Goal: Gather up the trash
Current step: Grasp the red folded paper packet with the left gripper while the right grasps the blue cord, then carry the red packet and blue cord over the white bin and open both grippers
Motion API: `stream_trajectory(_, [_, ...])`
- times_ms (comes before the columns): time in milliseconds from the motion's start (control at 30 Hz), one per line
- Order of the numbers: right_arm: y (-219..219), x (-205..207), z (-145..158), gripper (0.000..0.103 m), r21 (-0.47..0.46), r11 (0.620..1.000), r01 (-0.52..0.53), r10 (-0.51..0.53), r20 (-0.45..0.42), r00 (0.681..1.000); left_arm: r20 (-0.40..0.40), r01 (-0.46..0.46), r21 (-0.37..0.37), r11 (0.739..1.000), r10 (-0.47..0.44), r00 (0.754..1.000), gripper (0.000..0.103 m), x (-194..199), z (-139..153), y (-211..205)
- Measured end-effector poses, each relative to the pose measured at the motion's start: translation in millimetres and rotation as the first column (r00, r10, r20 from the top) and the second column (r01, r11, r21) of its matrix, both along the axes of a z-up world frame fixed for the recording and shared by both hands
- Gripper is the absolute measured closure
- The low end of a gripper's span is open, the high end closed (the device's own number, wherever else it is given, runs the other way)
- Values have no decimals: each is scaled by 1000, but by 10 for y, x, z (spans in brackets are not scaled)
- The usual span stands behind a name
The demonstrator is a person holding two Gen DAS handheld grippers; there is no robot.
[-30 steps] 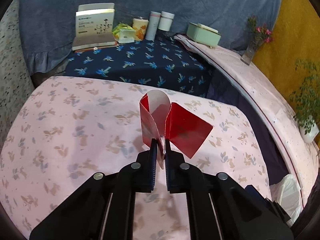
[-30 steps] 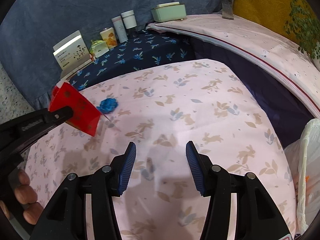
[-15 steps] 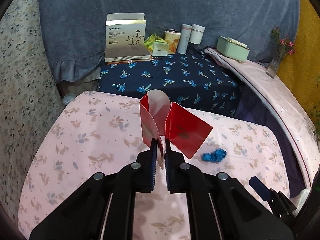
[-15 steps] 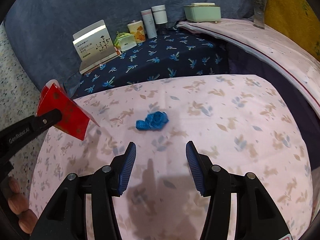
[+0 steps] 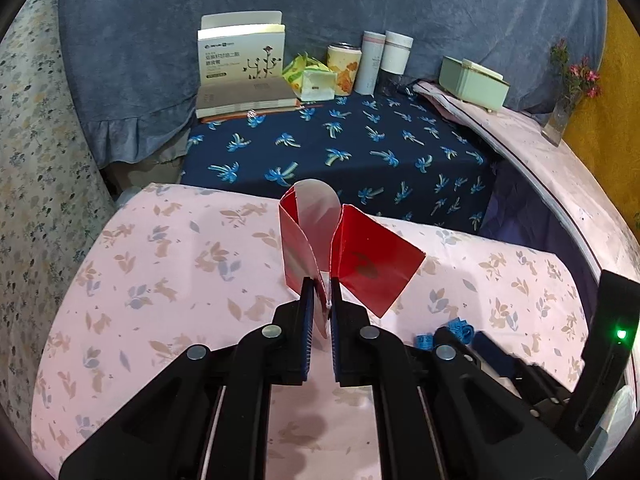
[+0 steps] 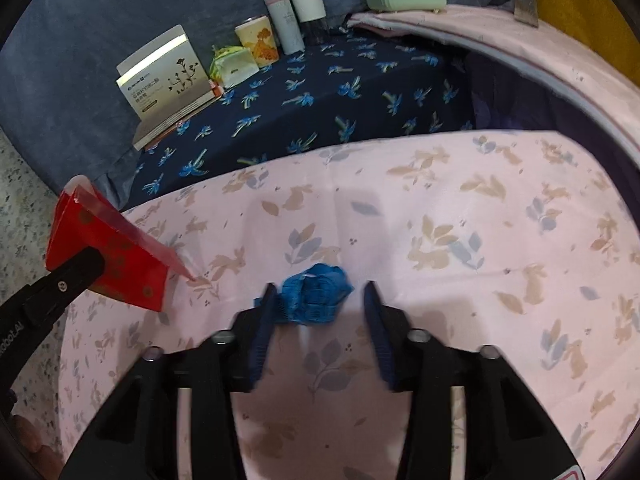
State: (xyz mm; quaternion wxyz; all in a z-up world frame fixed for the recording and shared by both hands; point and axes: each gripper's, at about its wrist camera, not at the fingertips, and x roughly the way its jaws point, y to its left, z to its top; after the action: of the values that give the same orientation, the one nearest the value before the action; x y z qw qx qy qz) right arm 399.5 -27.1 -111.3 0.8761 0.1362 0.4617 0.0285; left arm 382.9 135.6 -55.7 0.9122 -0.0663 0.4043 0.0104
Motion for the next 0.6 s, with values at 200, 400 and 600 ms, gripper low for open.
stream_trajectory(200, [-61,-205,85,78,-9,1000,0,0,23,1000,-7,24,-3,1000,-24,1000,96,-91,3,-139])
stream_trajectory(400, [-333,-600,264,79,8,999,54,-54,42,998,-2,67,-14,998,-67,998,96,-335,96,-399])
stream_trajectory(600, [-662,-1094,416,79,-3,993,119,-119,50,992,6,139,-19,990,-139,990,96,-721,203,-785])
